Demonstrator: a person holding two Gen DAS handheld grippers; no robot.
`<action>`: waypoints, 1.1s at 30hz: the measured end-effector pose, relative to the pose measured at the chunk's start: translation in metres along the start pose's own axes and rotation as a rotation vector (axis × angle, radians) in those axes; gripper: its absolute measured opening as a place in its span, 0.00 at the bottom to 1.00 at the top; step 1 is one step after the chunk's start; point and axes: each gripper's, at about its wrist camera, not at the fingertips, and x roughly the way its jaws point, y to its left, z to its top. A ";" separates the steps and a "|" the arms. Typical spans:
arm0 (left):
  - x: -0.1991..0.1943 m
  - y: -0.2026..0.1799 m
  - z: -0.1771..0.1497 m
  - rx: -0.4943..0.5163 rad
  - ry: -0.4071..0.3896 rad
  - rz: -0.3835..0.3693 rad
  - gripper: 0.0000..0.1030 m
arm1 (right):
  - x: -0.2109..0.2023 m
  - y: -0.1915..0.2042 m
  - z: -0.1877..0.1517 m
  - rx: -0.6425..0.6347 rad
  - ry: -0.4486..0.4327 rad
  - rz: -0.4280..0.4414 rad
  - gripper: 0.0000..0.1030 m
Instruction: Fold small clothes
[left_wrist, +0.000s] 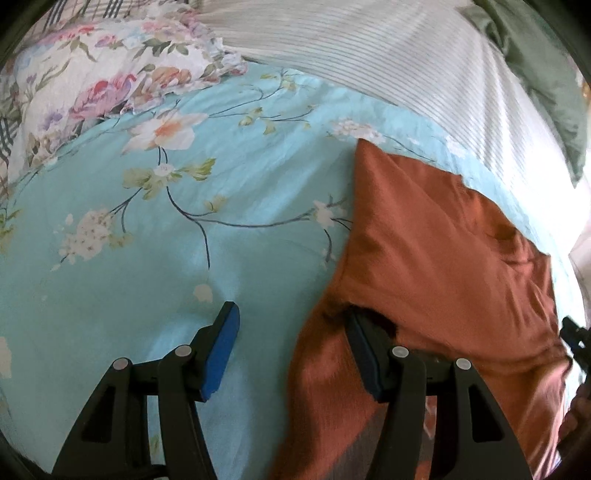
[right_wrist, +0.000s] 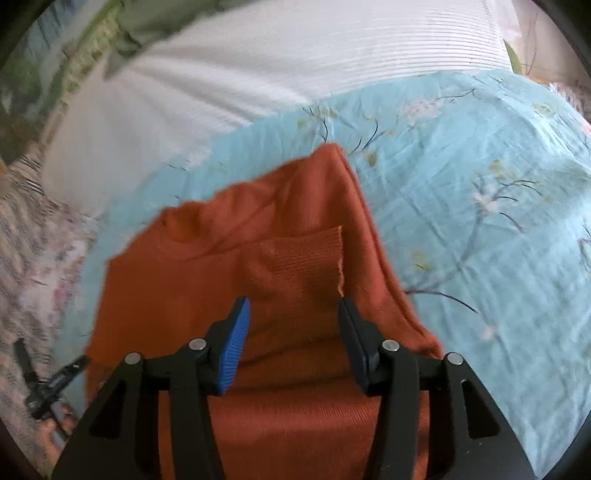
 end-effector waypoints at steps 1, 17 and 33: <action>-0.007 0.001 -0.004 0.005 0.004 -0.019 0.57 | -0.009 -0.003 -0.002 0.005 0.004 0.013 0.54; -0.069 0.021 -0.094 0.084 0.192 -0.322 0.67 | -0.084 -0.076 -0.086 0.001 0.162 0.117 0.55; -0.122 0.038 -0.183 0.165 0.265 -0.484 0.69 | -0.115 -0.062 -0.180 -0.060 0.285 0.575 0.55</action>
